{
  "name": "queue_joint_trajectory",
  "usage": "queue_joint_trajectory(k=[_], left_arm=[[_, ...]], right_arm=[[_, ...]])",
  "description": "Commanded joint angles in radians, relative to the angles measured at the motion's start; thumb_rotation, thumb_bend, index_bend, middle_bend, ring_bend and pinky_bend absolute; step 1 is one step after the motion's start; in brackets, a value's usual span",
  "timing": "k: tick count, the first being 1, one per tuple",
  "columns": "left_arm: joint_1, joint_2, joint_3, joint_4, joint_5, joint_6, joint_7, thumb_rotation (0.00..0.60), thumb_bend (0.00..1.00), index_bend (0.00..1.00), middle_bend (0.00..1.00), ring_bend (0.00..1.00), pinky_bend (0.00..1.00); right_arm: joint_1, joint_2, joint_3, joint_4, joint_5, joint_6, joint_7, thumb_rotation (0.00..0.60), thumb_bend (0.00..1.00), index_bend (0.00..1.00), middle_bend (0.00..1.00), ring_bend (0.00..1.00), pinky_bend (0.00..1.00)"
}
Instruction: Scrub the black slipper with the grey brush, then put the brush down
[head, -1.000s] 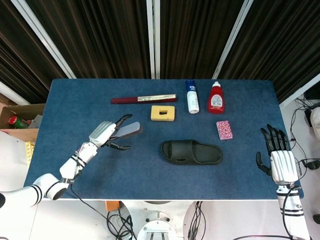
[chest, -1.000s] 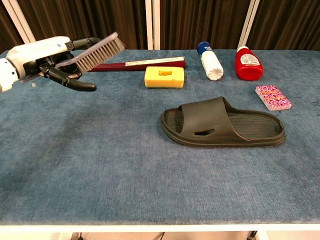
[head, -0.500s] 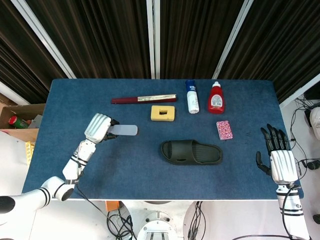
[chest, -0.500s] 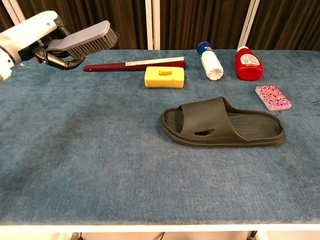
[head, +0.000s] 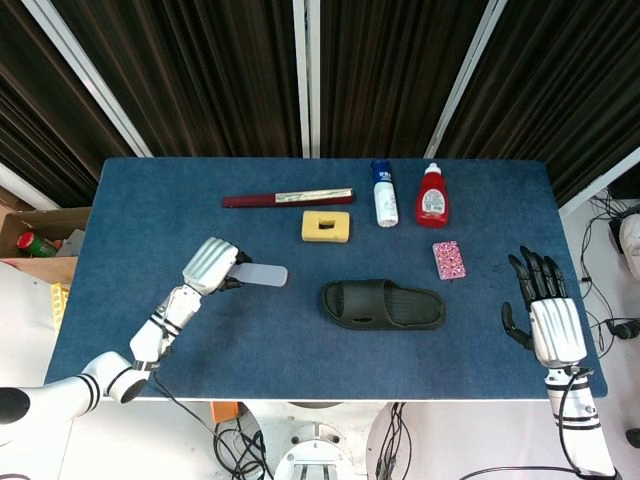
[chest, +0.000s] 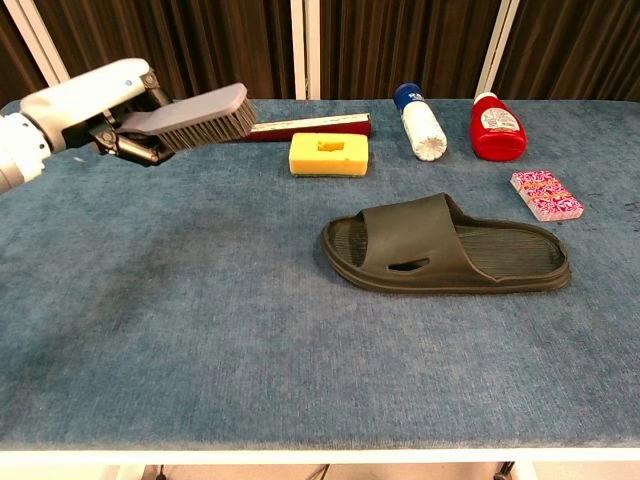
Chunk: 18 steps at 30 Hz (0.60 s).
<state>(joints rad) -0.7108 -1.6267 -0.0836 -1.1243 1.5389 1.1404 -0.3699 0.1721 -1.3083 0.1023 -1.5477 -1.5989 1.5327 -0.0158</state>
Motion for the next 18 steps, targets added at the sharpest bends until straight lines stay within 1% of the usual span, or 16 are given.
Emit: queue_joint_trajectory(k=[1,5,6,8,10,12,16,18], left_arm=[[-0.015,-0.003,0.002,-0.022,-0.016,-0.047,0.016,0.600,0.70,1.00,1.00,1.00,1.00],[-0.031,-0.009,-0.006,-0.041,-0.042,-0.096,0.028,0.600,0.70,1.00,1.00,1.00,1.00],[-0.036,-0.012,-0.013,-0.047,-0.051,-0.106,0.030,0.600,0.70,1.00,1.00,1.00,1.00],[-0.049,-0.027,-0.035,-0.059,-0.069,-0.119,0.030,0.600,0.70,1.00,1.00,1.00,1.00],[-0.063,-0.050,-0.062,-0.068,-0.088,-0.124,0.025,0.600,0.70,1.00,1.00,1.00,1.00],[-0.076,-0.069,-0.079,-0.078,-0.102,-0.133,0.029,0.600,0.70,1.00,1.00,1.00,1.00],[-0.107,-0.100,-0.094,-0.092,-0.119,-0.167,0.096,0.600,0.70,1.00,1.00,1.00,1.00],[-0.116,-0.107,-0.097,-0.101,-0.128,-0.182,0.116,0.600,0.70,1.00,1.00,1.00,1.00]], right_arm=[[0.012,0.011,-0.010,-0.016,-0.018,-0.018,-0.012,0.600,0.61,0.00,0.00,0.00,0.00],[0.044,0.024,-0.044,-0.036,-0.049,-0.090,-0.040,0.600,0.68,0.00,0.00,0.00,0.00],[0.053,0.022,-0.053,-0.038,-0.053,-0.116,-0.054,0.600,0.72,0.02,0.01,0.00,0.00],[0.078,0.005,-0.071,-0.039,-0.052,-0.181,-0.090,0.600,0.77,0.10,0.04,0.00,0.03],[0.104,-0.017,-0.083,-0.038,-0.037,-0.251,-0.122,0.600,0.78,0.17,0.11,0.01,0.08],[0.125,-0.032,-0.089,-0.040,-0.018,-0.307,-0.148,0.600,0.81,0.21,0.16,0.02,0.12],[0.169,-0.053,-0.087,-0.049,0.016,-0.397,-0.224,0.600,0.91,0.23,0.18,0.04,0.13],[0.186,-0.052,-0.085,-0.062,0.035,-0.434,-0.248,0.600,0.94,0.24,0.21,0.07,0.14]])
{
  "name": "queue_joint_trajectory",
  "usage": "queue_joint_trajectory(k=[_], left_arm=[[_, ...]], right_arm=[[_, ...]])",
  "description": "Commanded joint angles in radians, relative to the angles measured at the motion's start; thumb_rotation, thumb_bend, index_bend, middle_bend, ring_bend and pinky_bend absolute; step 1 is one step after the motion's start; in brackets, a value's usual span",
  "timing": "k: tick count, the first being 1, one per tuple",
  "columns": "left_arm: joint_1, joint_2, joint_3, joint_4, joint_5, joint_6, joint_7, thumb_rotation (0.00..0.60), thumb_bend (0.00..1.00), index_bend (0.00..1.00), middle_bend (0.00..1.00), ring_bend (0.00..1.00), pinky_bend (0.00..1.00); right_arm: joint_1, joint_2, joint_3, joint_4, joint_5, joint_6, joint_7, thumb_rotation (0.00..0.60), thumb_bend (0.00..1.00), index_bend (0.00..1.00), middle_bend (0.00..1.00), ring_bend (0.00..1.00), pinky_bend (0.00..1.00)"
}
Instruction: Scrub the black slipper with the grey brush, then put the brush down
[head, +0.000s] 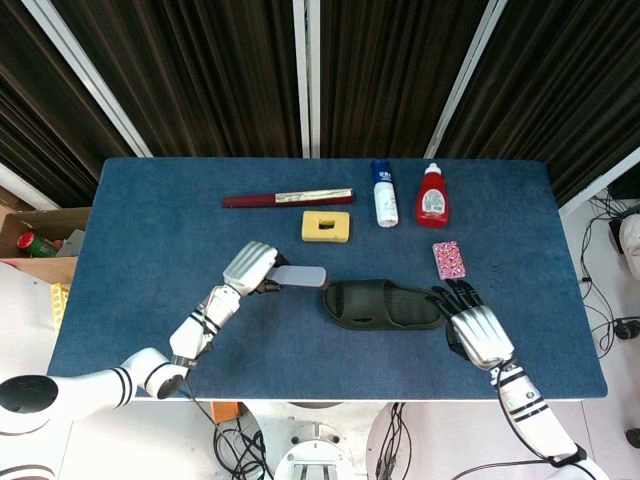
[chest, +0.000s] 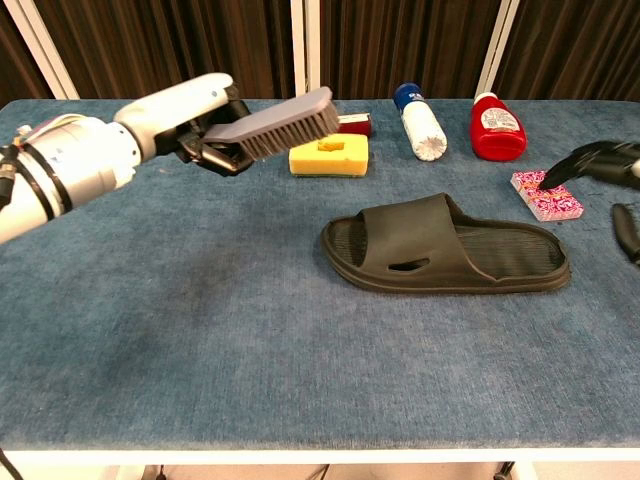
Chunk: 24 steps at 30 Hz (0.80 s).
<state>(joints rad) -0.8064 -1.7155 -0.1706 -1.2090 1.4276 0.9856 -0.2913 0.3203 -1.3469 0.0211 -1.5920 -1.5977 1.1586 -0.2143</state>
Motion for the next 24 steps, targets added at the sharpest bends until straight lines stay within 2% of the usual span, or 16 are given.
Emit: queue_joint_trajectory(k=[1,5,10,24], left_arm=[[-0.026,-0.022,-0.010,-0.022,-0.020,-0.035,0.046,0.600,0.70,1.00,1.00,1.00,1.00],[-0.037,-0.040,-0.002,-0.018,-0.010,-0.038,0.075,0.600,0.70,1.00,1.00,1.00,1.00],[-0.059,-0.097,0.004,0.025,0.007,-0.035,0.122,0.600,0.70,1.00,1.00,1.00,1.00],[-0.119,-0.248,-0.027,0.180,-0.036,-0.078,0.229,0.600,0.70,1.00,1.00,1.00,1.00]], right_arm=[[0.048,-0.014,-0.004,-0.024,0.046,-0.081,-0.066,0.600,0.95,0.25,0.21,0.07,0.14],[0.074,-0.016,-0.006,-0.035,0.102,-0.150,-0.115,0.600,1.00,0.27,0.22,0.08,0.15],[0.084,-0.028,-0.014,-0.030,0.160,-0.189,-0.140,0.600,1.00,0.29,0.22,0.08,0.15],[0.084,-0.029,-0.034,-0.017,0.191,-0.178,-0.128,0.600,1.00,0.30,0.22,0.08,0.16]])
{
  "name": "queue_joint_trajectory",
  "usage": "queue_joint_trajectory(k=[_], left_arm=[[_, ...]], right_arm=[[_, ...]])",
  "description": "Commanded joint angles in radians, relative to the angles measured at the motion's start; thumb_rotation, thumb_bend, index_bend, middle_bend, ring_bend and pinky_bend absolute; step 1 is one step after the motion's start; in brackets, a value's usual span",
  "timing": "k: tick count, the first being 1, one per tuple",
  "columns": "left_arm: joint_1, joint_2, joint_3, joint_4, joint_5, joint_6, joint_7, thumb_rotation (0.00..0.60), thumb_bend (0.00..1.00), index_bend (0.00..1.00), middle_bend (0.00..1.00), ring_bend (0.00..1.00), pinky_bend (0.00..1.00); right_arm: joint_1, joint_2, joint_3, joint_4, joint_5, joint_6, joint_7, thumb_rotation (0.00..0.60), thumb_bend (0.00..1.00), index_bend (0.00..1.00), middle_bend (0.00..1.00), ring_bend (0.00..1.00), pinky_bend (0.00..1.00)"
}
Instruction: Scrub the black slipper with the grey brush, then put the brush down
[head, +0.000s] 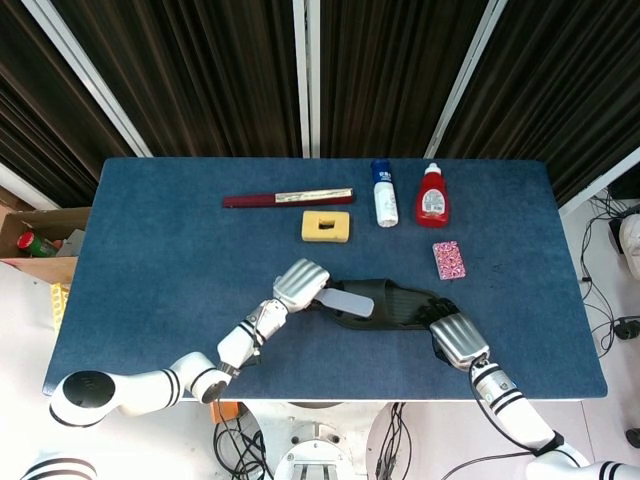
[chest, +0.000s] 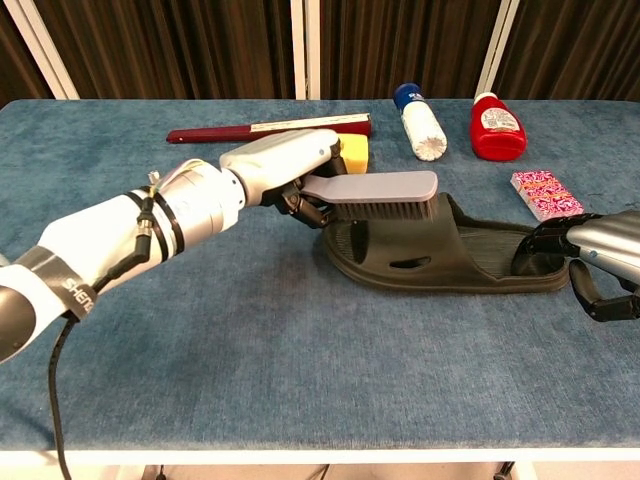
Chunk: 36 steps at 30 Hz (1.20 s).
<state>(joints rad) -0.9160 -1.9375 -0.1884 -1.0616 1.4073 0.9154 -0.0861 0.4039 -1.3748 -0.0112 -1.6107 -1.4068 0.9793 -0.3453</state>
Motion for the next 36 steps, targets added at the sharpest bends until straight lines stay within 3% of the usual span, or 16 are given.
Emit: queue_joint_trajectory(k=[1,24,30,36], left_arm=[[-0.012,-0.038,-0.012,0.049,-0.022,-0.012,0.034,0.600,0.70,1.00,1.00,1.00,1.00],[-0.073,-0.143,-0.080,0.248,-0.150,-0.131,0.134,0.600,0.70,1.00,1.00,1.00,1.00],[-0.071,-0.172,-0.134,0.292,-0.228,-0.118,0.198,0.600,0.71,1.00,1.00,1.00,1.00],[-0.058,-0.159,-0.194,0.255,-0.298,-0.096,0.210,0.600,0.71,1.00,1.00,1.00,1.00]], right_arm=[[0.001,-0.001,-0.003,0.003,-0.001,0.002,0.007,0.600,1.00,0.30,0.22,0.08,0.16],[0.005,-0.005,-0.022,0.021,-0.007,0.021,0.041,0.600,1.00,0.30,0.22,0.08,0.16],[0.007,-0.005,-0.024,0.022,-0.008,0.024,0.045,0.600,1.00,0.30,0.22,0.08,0.16],[0.008,-0.007,-0.026,0.024,-0.008,0.025,0.047,0.600,1.00,0.30,0.22,0.08,0.16]])
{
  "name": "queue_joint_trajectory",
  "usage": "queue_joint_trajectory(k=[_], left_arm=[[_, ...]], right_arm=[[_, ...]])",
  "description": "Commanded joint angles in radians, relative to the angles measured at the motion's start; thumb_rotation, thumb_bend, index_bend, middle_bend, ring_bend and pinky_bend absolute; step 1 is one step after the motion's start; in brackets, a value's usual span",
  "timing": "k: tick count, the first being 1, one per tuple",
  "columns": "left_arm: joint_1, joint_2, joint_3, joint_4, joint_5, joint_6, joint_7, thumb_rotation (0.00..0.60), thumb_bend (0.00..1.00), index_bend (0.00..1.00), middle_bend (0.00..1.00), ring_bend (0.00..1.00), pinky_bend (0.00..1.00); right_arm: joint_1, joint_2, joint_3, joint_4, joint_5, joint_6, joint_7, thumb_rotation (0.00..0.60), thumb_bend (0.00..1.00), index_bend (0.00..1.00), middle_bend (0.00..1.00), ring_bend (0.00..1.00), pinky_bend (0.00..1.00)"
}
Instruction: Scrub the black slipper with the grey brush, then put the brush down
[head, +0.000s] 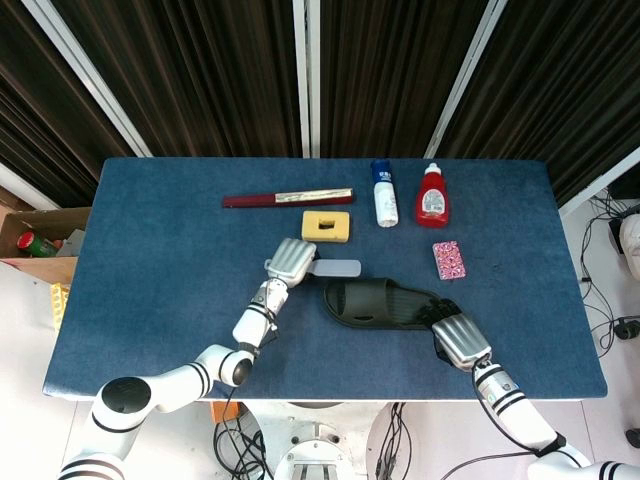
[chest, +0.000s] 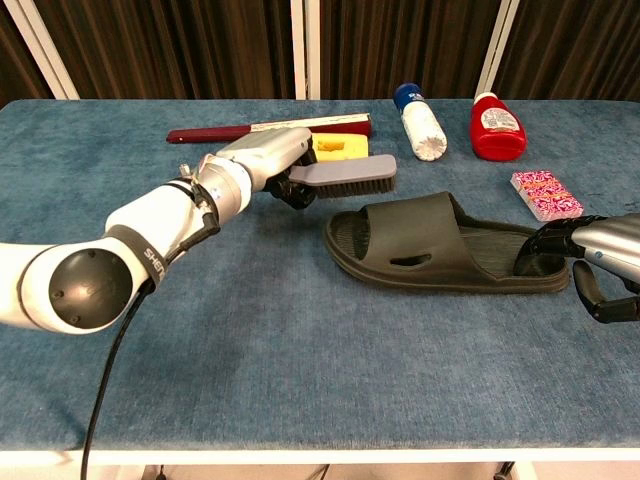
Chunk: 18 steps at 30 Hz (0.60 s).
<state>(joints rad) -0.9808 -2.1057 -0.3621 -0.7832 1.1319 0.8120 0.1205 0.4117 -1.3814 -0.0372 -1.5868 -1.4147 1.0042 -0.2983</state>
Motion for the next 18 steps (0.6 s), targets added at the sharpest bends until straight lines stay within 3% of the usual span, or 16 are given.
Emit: queue_joint_trajectory(k=[1,5,10,18], left_arm=[[0.011,0.018,-0.026,-0.043,-0.031,0.003,-0.004,0.600,0.71,1.00,1.00,1.00,1.00],[0.025,0.075,-0.010,-0.153,-0.003,-0.029,-0.071,0.600,0.71,1.00,1.00,1.00,1.00],[0.030,0.111,0.050,-0.236,0.112,0.016,-0.125,0.600,0.71,1.00,1.00,1.00,1.00],[0.006,0.087,0.085,-0.216,0.147,0.039,-0.049,0.600,0.71,1.00,1.00,1.00,1.00]], right_arm=[[0.001,-0.001,0.000,0.001,0.001,0.000,0.001,0.600,1.00,0.30,0.22,0.08,0.16],[0.002,-0.004,-0.001,0.004,0.000,0.000,0.003,0.600,1.00,0.30,0.22,0.08,0.16],[0.005,-0.007,-0.003,0.006,0.006,-0.005,-0.001,0.600,1.00,0.29,0.22,0.08,0.16],[0.004,-0.005,-0.004,0.004,0.012,-0.002,-0.003,0.600,1.00,0.29,0.22,0.08,0.16]])
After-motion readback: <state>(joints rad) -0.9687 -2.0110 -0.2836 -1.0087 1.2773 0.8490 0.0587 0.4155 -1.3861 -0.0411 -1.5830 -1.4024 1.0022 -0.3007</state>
